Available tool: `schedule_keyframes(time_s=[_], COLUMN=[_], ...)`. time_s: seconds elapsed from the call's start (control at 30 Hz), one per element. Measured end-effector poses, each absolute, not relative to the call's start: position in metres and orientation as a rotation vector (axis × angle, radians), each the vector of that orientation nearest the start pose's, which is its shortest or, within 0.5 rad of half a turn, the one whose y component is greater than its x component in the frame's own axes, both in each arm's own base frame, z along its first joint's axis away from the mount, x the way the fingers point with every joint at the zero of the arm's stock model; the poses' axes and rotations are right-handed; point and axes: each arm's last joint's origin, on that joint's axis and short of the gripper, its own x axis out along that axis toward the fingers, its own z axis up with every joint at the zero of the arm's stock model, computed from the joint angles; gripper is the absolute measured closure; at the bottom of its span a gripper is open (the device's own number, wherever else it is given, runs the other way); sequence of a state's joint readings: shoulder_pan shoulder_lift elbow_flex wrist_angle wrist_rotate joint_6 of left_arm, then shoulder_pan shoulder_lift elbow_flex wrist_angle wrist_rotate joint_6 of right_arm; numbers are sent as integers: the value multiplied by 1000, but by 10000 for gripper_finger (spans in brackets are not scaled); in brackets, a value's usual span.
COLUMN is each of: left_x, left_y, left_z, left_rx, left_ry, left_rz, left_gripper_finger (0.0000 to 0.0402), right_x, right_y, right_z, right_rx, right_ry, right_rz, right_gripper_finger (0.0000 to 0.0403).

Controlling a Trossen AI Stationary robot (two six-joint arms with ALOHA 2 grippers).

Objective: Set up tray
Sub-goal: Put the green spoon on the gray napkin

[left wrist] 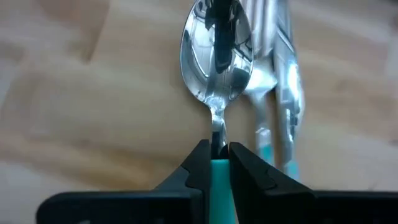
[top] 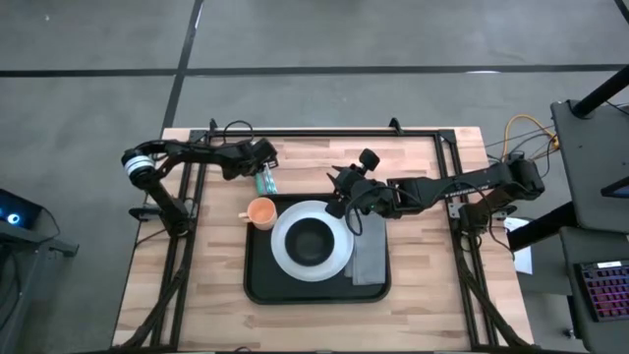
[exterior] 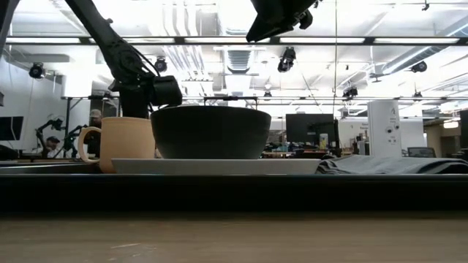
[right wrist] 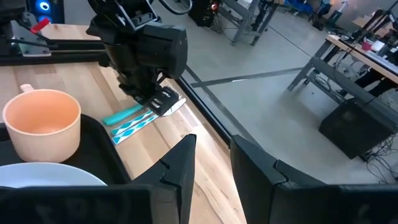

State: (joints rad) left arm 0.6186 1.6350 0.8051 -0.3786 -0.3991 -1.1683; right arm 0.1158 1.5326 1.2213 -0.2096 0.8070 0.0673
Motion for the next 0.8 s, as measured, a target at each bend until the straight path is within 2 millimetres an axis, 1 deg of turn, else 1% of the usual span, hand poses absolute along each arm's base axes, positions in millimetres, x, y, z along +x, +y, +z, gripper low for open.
schedule_keyframes(time_s=[0.1,0.23,0.33,0.43,0.5,0.6,0.67,0.8], left_x=[227,234,240,249,257,271,281,304], left_y=[175,181,185,187,187,183,176,151], left_z=[146,165,183,207,228,262,282,315], left_rx=[-1017,-992,-953,-874,-823,-765,-710,-604], left_ry=[573,574,614,627,615,547,513,438], left_rz=[1504,1488,1486,1463,1426,1354,1307,1193], left_gripper_finger=[382,382,382,382,382,382,382,382], right_x=[337,335,334,331,326,312,299,271], right_y=[18,18,18,17,16,9,4,2], right_z=[307,310,310,308,309,315,324,342], right_rx=[-185,-187,-231,-268,-201,-6,84,136], right_ry=[454,448,468,512,510,489,469,397], right_rz=[-687,-687,-680,-679,-702,-730,-762,-777], right_gripper_finger=[312,315,320,324,327,328,328,328])
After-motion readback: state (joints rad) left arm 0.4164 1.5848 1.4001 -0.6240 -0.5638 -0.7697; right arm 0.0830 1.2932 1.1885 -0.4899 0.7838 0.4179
